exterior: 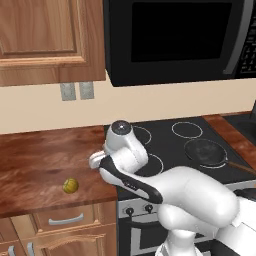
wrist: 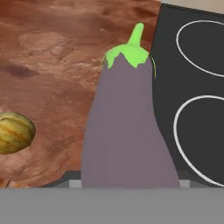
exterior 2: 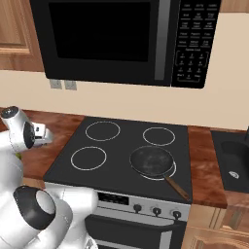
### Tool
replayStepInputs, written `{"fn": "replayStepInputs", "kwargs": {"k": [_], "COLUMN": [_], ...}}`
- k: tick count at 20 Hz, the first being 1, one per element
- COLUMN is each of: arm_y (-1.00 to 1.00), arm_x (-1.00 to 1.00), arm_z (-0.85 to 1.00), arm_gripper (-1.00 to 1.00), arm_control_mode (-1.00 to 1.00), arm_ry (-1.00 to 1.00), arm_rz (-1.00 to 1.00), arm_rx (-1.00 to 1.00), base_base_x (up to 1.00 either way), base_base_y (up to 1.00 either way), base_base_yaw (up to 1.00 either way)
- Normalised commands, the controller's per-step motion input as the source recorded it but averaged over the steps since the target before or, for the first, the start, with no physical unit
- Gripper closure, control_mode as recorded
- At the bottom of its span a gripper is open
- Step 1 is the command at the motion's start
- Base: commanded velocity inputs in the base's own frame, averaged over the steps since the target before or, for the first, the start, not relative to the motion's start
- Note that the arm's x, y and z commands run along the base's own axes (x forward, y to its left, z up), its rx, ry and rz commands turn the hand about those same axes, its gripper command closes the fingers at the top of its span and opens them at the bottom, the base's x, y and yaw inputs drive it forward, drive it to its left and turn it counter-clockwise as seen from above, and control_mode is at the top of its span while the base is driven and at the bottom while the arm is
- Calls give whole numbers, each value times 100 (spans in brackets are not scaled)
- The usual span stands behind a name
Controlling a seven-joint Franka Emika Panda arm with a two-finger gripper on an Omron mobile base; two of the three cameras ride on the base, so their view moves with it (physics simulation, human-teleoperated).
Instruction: Put the squash and eggplant in the pan. Then turn on the front right burner and set the heat to medium.
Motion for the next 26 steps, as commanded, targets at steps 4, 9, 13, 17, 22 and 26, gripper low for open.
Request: {"fn": "replayStepInputs", "kwargs": {"k": [4,9,13,17,22,26], "arm_y": [-38,-44,-46,-55,-56,-62], "arm_x": [-38,-37,-25,-21,-13,-17], "arm_z": [72,49,44,32,32,4], "arm_gripper": [100,100,100,100,100,100], "arm_control_mode": [-100,-100,-100,-100,-100,-100], "arm_ry": [-8,0,0,0,0,0], "arm_rz": [-7,-10,-14,-16,-15,-13], "arm_rx": [0,0,0,0,0,0], "base_base_x": [0,0,0,0,0,0], "base_base_y": [0,0,0,0,0,0], "base_base_yaw": [0,0,0,0,0,0]}}
